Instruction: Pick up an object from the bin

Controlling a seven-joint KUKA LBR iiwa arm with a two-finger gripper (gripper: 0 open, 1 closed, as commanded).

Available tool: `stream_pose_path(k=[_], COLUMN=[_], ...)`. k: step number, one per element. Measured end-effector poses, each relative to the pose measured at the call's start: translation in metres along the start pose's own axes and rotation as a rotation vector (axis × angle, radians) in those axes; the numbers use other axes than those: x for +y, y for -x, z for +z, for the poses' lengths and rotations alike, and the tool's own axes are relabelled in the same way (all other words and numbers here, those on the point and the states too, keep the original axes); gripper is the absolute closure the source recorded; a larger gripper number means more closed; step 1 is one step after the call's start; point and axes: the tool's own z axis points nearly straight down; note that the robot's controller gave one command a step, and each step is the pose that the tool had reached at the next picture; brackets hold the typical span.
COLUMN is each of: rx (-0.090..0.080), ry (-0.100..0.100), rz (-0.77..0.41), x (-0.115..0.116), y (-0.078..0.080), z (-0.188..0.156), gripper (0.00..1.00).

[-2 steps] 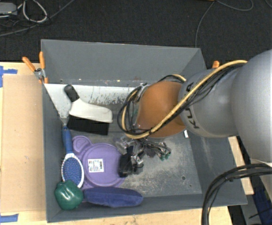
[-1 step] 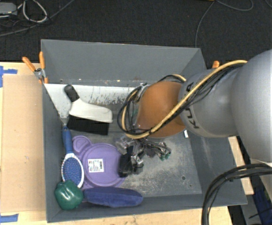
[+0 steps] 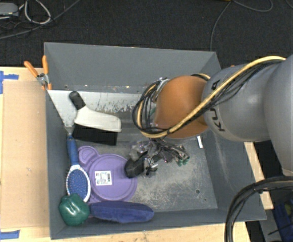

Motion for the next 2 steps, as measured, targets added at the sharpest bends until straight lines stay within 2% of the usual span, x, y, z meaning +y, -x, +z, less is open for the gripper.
stream_pose_path(k=[1, 2], rx=[0.0, 0.008], ry=[0.0, 0.003], rz=[0.0, -0.002], x=[0.0, 0.002], y=[0.0, -0.008], z=[0.0, -0.058], gripper=[1.0, 1.0])
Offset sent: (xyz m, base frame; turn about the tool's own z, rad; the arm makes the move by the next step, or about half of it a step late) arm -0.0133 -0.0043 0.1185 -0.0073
